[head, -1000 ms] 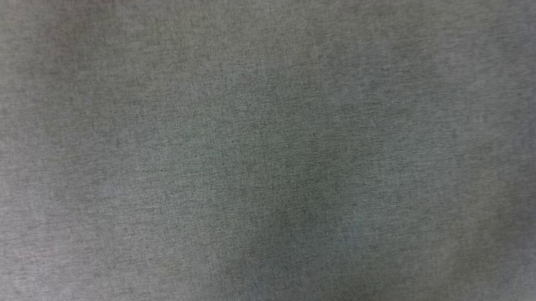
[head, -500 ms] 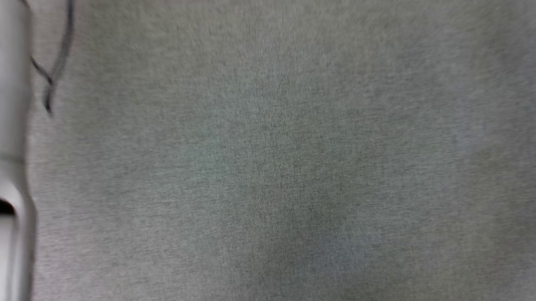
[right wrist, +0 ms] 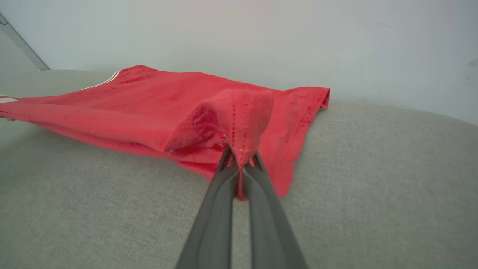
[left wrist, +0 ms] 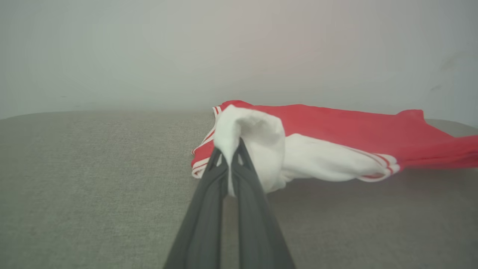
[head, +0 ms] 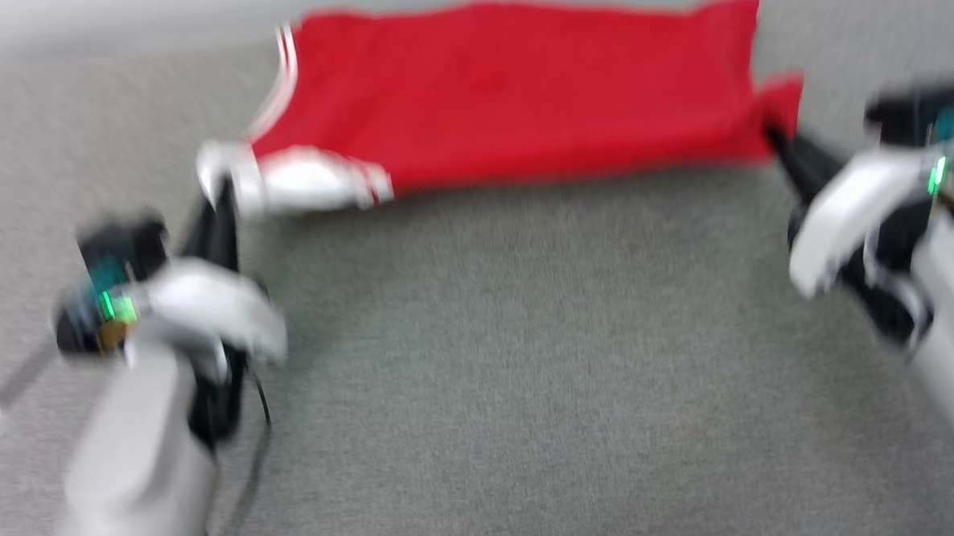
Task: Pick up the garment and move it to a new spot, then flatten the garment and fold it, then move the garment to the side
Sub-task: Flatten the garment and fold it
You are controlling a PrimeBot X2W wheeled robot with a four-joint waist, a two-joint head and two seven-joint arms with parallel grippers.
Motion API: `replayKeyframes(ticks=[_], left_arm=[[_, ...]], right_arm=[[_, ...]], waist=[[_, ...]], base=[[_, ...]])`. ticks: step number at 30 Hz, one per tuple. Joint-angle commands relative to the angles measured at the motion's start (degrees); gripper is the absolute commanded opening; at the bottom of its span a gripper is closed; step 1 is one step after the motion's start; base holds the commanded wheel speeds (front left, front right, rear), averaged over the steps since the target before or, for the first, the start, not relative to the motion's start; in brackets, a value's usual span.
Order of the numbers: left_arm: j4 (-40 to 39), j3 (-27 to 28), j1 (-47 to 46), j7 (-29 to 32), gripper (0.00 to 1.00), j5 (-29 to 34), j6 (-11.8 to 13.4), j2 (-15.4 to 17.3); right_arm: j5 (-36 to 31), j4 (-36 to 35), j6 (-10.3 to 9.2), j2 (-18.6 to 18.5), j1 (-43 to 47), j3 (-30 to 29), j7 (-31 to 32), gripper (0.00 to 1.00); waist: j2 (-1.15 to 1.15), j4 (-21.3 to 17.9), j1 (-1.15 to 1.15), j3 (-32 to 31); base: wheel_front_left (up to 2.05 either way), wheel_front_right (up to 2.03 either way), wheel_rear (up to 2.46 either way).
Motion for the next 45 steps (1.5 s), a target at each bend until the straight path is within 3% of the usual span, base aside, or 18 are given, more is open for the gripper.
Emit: replayKeyframes(ticks=[1, 4, 13, 19, 24, 28, 33, 43, 45], left_arm=[[-1.53, 0.0, 2.99, 0.48, 0.0, -0.3, 0.69, 0.21], [-8.88, 0.46, 12.54, 3.13, 0.0, -2.13, 3.05, 0.89], [-33.59, 2.47, 37.0, 11.86, 0.0, -5.19, 13.72, 3.97], [-46.98, 3.26, 45.19, 16.23, 0.0, -3.56, 20.33, 6.55], [-54.97, 2.77, 46.64, 19.09, 0.0, -1.95, 22.99, 7.86], [-54.78, 1.57, 42.46, 20.1, 0.0, -2.24, 21.64, 7.42], [-47.1, 0.58, 34.71, 19.32, 0.0, -3.98, 17.52, 5.67], [-28.31, -0.89, 19.3, 15.88, 0.0, -5.23, 10.27, 2.08], [-24.9, -1.24, 17.28, 15.6, 0.0, -5.36, 9.4, 1.38]], right_arm=[[0.21, -0.74, -0.04, -0.55, 2.76, -0.47, -0.44, 0.0], [0.26, -3.92, -0.04, -1.11, 10.45, -2.31, -0.56, 0.0], [-2.07, -15.43, -0.05, -0.28, 31.17, -10.66, 4.41, 0.0], [-6.3, -25.22, -0.05, 1.74, 41.25, -19.27, 11.02, 0.0], [-10.04, -33.71, -0.05, 4.61, 46.03, -26.34, 16.87, 0.0], [-12.96, -36.28, -0.04, 6.76, 45.73, -29.04, 21.19, 0.0], [-15.13, -34.13, -0.04, 8.12, 41.37, -28.33, 24.67, 0.0], [-14.74, -24.23, -0.03, 6.79, 30.03, -23.6, 23.09, 0.0], [-14.54, -22.27, -0.03, 6.68, 27.81, -22.27, 21.76, 0.05]], waist=[[0.0, 0.98, 0.01, -5.24], [0.0, 1.04, 0.01, -7.82], [0.0, 0.03, 0.01, -13.27], [0.0, -0.4, 0.01, -14.28], [0.0, -0.13, 0.01, -13.86], [0.0, 0.56, 0.01, -11.93], [0.0, 0.7, 0.01, -7.95], [0.0, 0.4, 0.01, 0.24], [0.0, 0.2, 0.01, 1.43]], base=[[0.0, 0.0, 0.0], [0.0, 0.0, 0.0], [0.0, 0.0, 0.0], [0.0, 0.0, 0.0], [0.0, 0.0, 0.0], [0.0, 0.0, 0.0], [0.0, 0.0, 0.0], [0.0, 0.0, 0.0], [0.0, 0.0, 0.0]])
